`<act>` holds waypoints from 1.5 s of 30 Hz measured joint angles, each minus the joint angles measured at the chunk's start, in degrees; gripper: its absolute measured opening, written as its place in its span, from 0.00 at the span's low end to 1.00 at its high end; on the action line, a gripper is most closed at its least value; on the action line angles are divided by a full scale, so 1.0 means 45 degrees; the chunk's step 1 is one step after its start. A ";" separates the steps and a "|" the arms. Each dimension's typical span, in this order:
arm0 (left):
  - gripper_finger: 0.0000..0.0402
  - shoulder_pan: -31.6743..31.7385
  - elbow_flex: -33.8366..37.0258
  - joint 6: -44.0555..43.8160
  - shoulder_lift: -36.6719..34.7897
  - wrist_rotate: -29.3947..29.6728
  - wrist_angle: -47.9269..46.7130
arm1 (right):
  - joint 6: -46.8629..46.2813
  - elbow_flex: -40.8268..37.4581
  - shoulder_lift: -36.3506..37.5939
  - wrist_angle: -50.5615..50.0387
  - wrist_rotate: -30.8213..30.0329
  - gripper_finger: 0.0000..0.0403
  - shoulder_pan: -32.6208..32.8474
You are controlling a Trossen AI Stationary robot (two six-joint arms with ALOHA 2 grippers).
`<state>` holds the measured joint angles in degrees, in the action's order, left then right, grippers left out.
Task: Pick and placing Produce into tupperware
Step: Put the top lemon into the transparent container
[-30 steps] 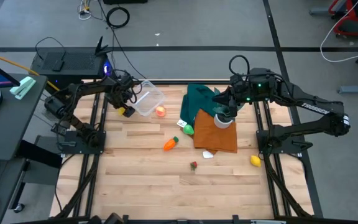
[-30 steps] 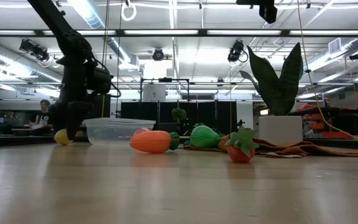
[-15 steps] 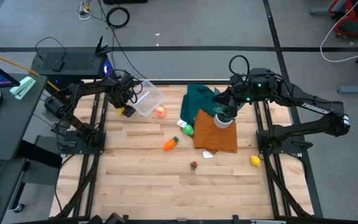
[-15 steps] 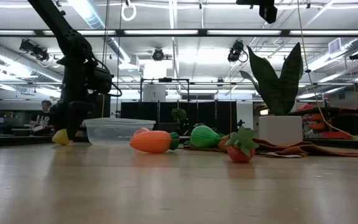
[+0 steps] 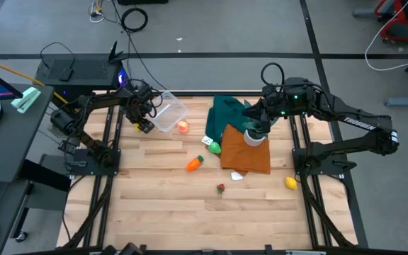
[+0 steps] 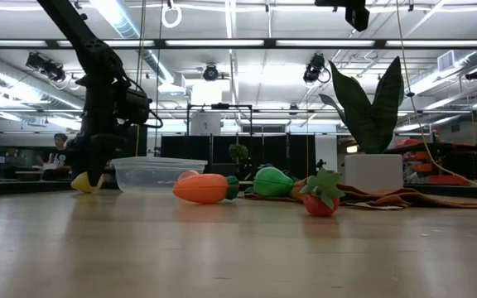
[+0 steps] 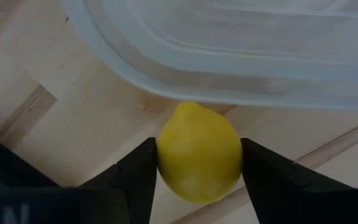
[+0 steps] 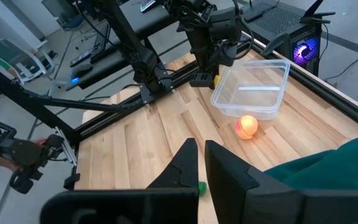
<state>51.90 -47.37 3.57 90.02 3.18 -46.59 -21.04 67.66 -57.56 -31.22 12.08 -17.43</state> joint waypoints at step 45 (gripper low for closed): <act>0.52 -0.1676 -0.5858 -0.0879 -0.1394 -0.1345 -0.0805 | 0.0019 0.0005 0.0001 0.0005 0.0000 0.00 -0.0004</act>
<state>44.36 -73.73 -0.38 83.74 -2.87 -50.22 -20.95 67.68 -57.56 -31.20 12.08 -17.45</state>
